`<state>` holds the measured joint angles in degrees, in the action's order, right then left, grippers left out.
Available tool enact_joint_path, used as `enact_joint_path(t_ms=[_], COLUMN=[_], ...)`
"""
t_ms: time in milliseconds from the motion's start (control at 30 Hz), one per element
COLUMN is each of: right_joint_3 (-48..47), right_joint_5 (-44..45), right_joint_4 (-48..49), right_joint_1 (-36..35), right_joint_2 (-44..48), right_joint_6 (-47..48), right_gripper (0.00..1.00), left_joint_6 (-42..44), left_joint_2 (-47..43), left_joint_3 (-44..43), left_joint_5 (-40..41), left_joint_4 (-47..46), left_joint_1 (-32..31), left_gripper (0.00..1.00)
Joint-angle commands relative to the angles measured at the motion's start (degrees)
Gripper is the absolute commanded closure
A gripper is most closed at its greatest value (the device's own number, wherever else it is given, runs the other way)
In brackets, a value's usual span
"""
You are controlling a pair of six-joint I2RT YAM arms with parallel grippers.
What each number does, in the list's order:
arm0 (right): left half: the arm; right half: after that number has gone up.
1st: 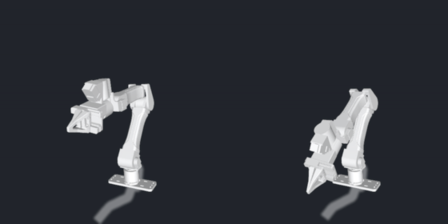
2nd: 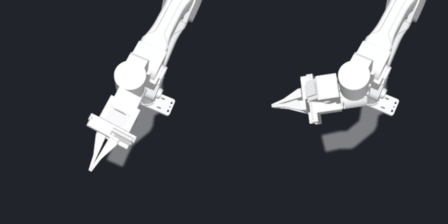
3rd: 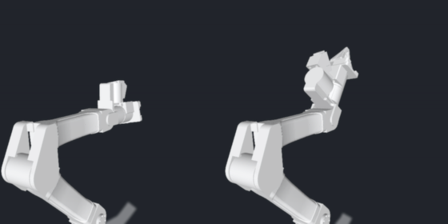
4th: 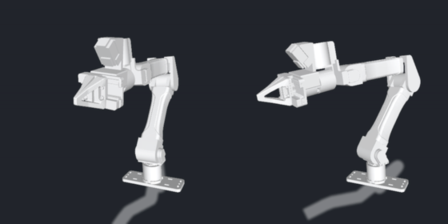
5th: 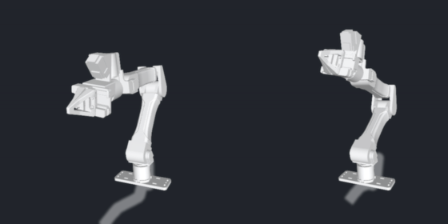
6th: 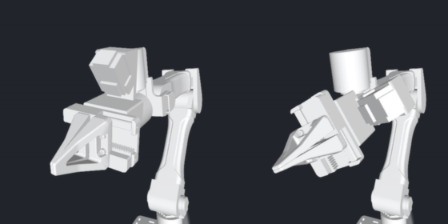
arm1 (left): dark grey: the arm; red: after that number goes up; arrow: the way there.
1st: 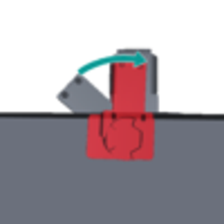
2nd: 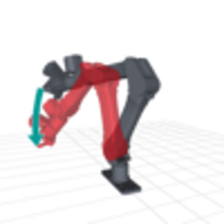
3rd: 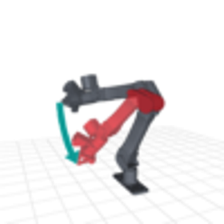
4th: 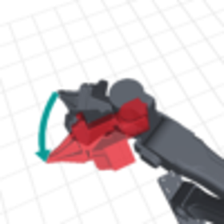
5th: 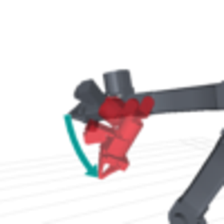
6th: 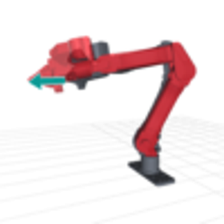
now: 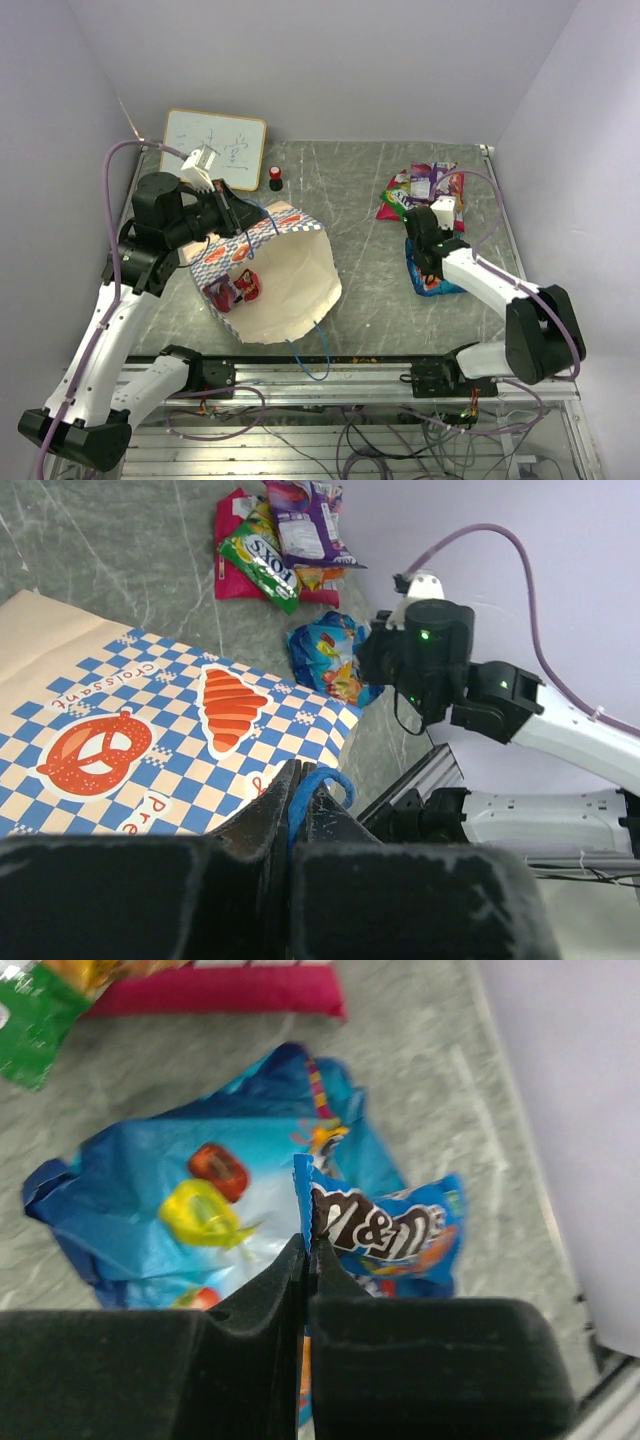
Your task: Take the snacks out of the paper bag
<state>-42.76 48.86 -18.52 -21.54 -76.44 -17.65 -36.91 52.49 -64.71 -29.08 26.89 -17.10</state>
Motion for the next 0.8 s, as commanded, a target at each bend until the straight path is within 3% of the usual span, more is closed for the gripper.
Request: enact_joint_path(t_ms=[0, 33, 133, 167, 233, 367, 533, 600, 767], right_joint_3=[-2.2, -2.7, -4.0, -4.2, -5.4, -8.6, -9.0, -7.8, -7.1], right_joint_5=[-11.7, -13.3, -16.5, -17.6, -19.0, -20.1, -31.5, -33.2, -27.9], right_joint_4=[-1.2, -1.8, -2.7, -2.7, -3.8, -8.8, -11.6, -11.2, -8.7], right_joint_1=[0.2, 0.2, 0.2, 0.2, 0.2, 0.2, -1.1, -4.4, -19.1], right_joint_2=[-3.2, -3.6, -2.6, -1.5, 1.4, 7.4, 11.0, 13.1, 16.7], right_joint_6=[-11.5, -12.6, -12.5, -11.0, -9.0, -8.1, -16.3, -20.1, -23.2], right_gripper=[1.00, 0.91, 0.47, 0.37, 0.29, 0.24, 0.24, 0.24, 0.24], left_joint_6=[-0.3, -0.5, 0.8, 1.3, 1.9, 1.9, 3.3, 3.1, 1.6], left_joint_2=[-1.1, -0.8, 0.6, 0.7, 0.6, 0.3, -1.4, -2.0, -2.3], left_joint_3=[1.6, 1.4, -0.9, -1.4, -1.6, -1.7, -0.6, 1.0, 2.7], left_joint_5=[-3.0, -3.5, -5.1, -5.0, -4.6, -5.8, -4.6, -4.2, -4.1], left_joint_4=[-1.0, -0.6, 1.8, 2.3, 2.8, 3.7, 7.3, 7.4, 6.4], left_joint_1=[-0.5, -0.5, -0.4, -0.5, -0.4, -0.5, -0.5, -0.5, -1.3], left_gripper=[0.93, 0.93, 0.93, 0.93, 0.93, 0.93, 0.93, 0.93, 0.93])
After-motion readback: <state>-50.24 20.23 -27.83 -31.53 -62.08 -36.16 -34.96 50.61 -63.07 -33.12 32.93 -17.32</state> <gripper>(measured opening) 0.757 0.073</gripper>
